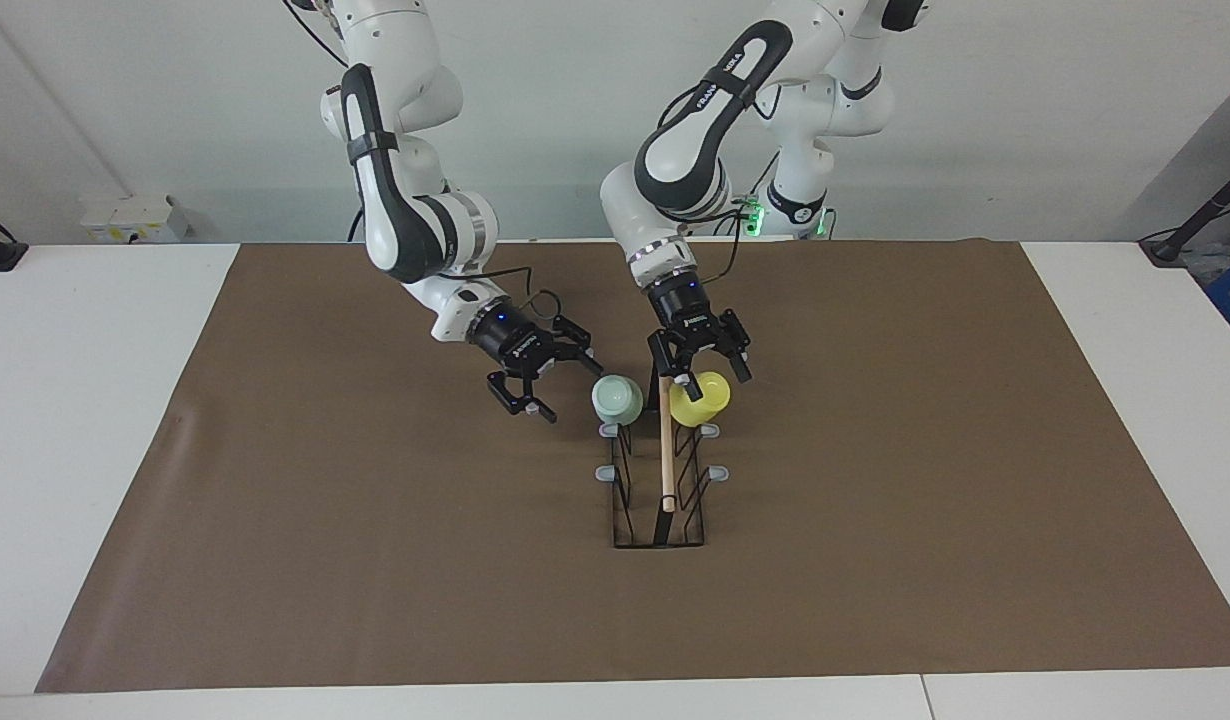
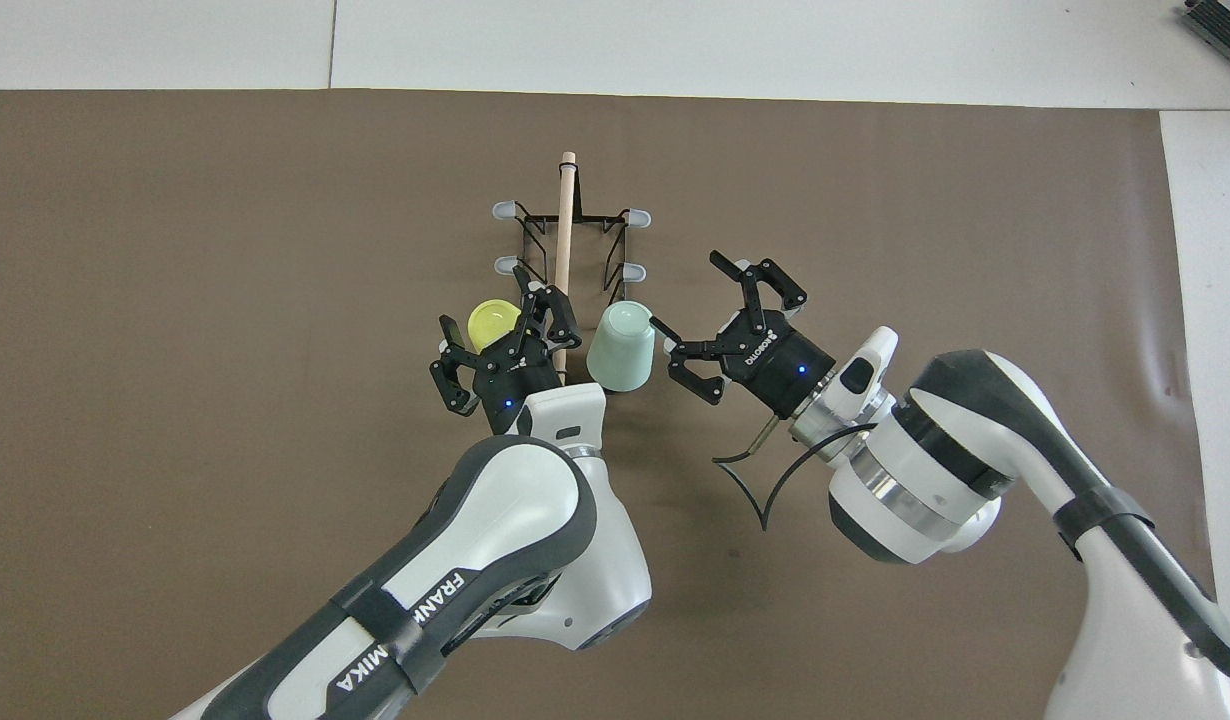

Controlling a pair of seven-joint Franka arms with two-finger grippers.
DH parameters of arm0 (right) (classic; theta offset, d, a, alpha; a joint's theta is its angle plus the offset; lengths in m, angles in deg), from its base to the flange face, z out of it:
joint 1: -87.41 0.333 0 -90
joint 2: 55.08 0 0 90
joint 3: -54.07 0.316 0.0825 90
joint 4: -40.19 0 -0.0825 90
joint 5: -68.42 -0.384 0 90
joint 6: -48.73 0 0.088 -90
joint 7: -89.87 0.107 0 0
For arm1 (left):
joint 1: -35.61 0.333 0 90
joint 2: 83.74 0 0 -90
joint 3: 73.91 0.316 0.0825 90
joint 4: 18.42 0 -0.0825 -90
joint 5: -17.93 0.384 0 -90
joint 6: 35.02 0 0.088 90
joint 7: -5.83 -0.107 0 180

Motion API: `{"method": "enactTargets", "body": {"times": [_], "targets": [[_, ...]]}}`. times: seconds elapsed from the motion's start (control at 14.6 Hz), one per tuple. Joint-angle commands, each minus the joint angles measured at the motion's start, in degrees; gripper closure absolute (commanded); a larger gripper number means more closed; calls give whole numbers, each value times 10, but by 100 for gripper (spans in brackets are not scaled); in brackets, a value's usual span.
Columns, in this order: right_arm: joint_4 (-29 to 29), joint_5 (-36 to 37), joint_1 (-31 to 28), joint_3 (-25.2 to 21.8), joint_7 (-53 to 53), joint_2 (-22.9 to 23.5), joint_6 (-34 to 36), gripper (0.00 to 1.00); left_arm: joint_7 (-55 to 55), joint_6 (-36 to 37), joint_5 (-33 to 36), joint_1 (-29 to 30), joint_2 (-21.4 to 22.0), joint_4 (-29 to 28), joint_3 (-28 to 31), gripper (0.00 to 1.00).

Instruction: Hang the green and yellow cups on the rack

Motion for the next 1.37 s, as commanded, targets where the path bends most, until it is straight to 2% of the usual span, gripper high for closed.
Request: {"method": "enactTargets", "body": {"times": [0.0, 0.27, 0.55, 0.96, 1.3], "targets": [[-8, 59, -33, 6, -1, -31, -25, 0, 2, 5, -7, 0, 12, 1, 0, 1], [-5, 174, -87, 6, 1, -37, -27, 0, -37, -20, -12, 14, 30, 3, 0, 0], [5, 325, -147, 2, 63, -44, -9, 0, -185, -83, -74, 29, 40, 21, 21, 0], [45, 599, -266, 1, 236, -41, 96, 0, -474, -142, -247, 29, 40, 115, 100, 0], [83, 822, -310, -3, 423, -54, 101, 0, -790, -147, -453, 29, 54, 166, 161, 0]]}}
